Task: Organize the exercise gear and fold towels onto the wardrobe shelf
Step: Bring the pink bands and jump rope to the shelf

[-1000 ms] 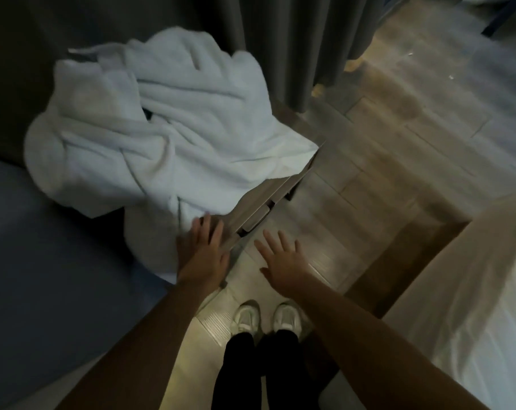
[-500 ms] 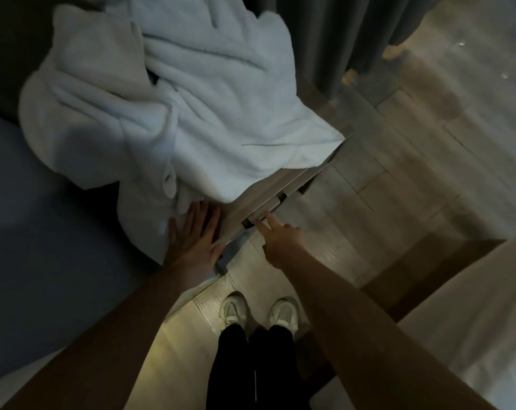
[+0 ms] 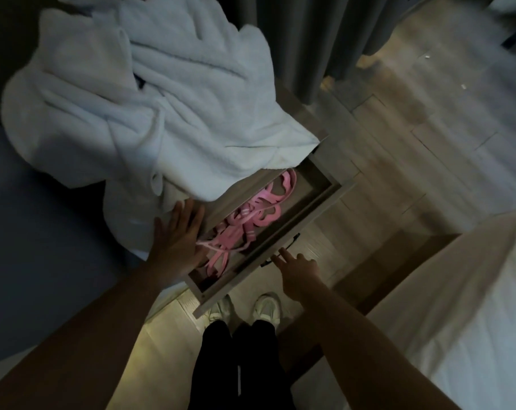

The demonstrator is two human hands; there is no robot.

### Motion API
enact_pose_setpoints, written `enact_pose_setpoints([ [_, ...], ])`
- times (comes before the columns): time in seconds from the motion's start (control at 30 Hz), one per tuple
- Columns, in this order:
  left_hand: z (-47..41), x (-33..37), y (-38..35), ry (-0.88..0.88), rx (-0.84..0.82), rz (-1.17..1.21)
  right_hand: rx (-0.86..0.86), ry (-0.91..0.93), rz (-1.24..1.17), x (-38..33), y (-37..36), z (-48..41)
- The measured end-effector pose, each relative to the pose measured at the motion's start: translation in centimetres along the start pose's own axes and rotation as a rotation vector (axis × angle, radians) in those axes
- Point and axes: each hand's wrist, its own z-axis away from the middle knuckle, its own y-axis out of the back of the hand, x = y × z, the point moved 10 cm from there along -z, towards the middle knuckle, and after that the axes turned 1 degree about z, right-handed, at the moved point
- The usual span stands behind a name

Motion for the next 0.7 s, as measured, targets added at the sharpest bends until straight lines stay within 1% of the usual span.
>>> enact_pose_setpoints([
  [0.07, 0.1, 0.3, 0.0, -0.004, -0.006, -0.048, 0.015, -0.038, -0.042, 1.2, -0.9, 1.3],
  [0.17, 0.1, 0.3, 0.2, -0.005, -0.043, -0.073, 0.099, -0.094, -0.101, 2.6, -1.3, 3.6],
  [0.23, 0.0, 0.3, 0.2, -0.004, -0.076, -0.095, 0.198, -0.118, -0.112, 3.3, -0.9, 5.4],
  [0.3, 0.0, 0.3, 0.3, -0.006, -0.101, -0.078, 0.348, -0.132, -0.108, 3.5, 0.6, 7.1],
  [0.37, 0.0, 0.3, 0.4, -0.008, -0.111, -0.050, 0.457, -0.103, -0.066, 2.6, 2.4, 7.8],
  [0.4, 0.0, 0.4, 0.5, -0.010, -0.118, -0.042, 0.452, -0.069, -0.045, 1.8, 2.9, 7.6],
  [0.47, 0.2, 0.5, 0.6, -0.019, -0.118, -0.046, 0.368, 0.000, -0.007, 0.2, 3.0, 6.4],
  [0.6, 0.3, 0.6, 0.9, -0.033, -0.109, -0.058, 0.197, 0.022, 0.085, -0.7, 1.7, 4.9],
  [0.7, 0.5, 0.7, 0.9, -0.040, -0.105, -0.043, 0.187, 0.028, 0.131, -0.5, 1.3, 5.1],
])
